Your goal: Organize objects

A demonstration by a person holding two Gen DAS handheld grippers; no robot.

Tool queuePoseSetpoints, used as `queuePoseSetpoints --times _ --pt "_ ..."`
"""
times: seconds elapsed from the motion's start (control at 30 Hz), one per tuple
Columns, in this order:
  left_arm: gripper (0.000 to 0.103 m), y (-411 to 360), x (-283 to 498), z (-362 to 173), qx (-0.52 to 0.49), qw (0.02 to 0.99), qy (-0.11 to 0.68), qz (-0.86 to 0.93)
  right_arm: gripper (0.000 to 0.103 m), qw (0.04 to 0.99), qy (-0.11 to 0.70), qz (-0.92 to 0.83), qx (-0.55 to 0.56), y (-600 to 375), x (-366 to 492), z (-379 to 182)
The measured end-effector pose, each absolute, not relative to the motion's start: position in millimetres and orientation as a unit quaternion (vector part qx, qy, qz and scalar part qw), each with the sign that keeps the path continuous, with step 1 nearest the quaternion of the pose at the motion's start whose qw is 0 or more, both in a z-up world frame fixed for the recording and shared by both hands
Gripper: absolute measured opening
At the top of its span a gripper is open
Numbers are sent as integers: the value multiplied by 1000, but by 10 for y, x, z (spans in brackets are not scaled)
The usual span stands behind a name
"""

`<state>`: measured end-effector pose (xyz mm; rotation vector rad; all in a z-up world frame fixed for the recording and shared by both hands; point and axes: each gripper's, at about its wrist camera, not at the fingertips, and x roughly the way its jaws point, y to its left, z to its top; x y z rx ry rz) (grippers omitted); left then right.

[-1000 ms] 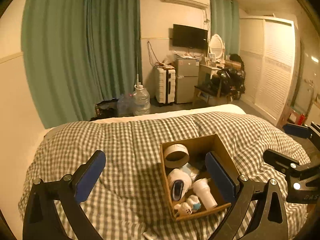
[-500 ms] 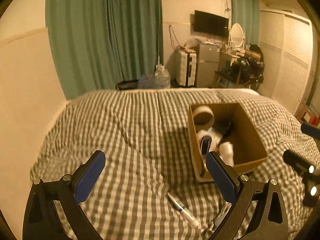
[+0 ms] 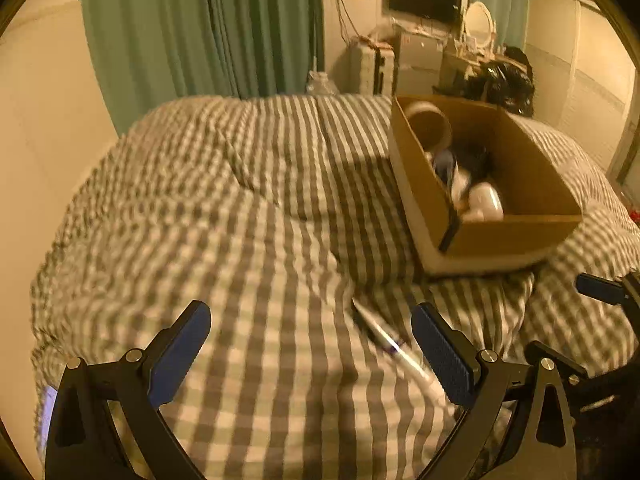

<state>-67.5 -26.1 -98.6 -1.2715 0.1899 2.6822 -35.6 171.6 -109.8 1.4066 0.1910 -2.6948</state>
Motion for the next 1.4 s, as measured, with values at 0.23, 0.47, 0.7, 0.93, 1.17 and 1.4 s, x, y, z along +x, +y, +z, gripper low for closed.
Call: queuePoseSetpoints --times 0.23,0.47,0.7,0.93,1.17,1.4 --pt "103 -252 -702 -1191 -448 84 72 887 91 67 72 -861 498 1595 -411 -1365" --pt "103 -240 -678 -1189 -447 81 79 887 64 76 109 -834 536 1429 -434 -1661" --pt "103 -221 -686 -1198 -450 73 89 886 60 97 142 -807 566 1304 -422 -1848" --pt "103 -178 -697 -1219 -454 62 105 883 51 100 121 -820 550 1393 -382 -1748" --pt "103 22 -707 -1197 -456 73 116 879 51 85 66 -865 491 1725 -351 -1241" --pt "103 359 -694 -1329 -466 124 92 871 51 43 42 -884 464 2060 -417 -1063"
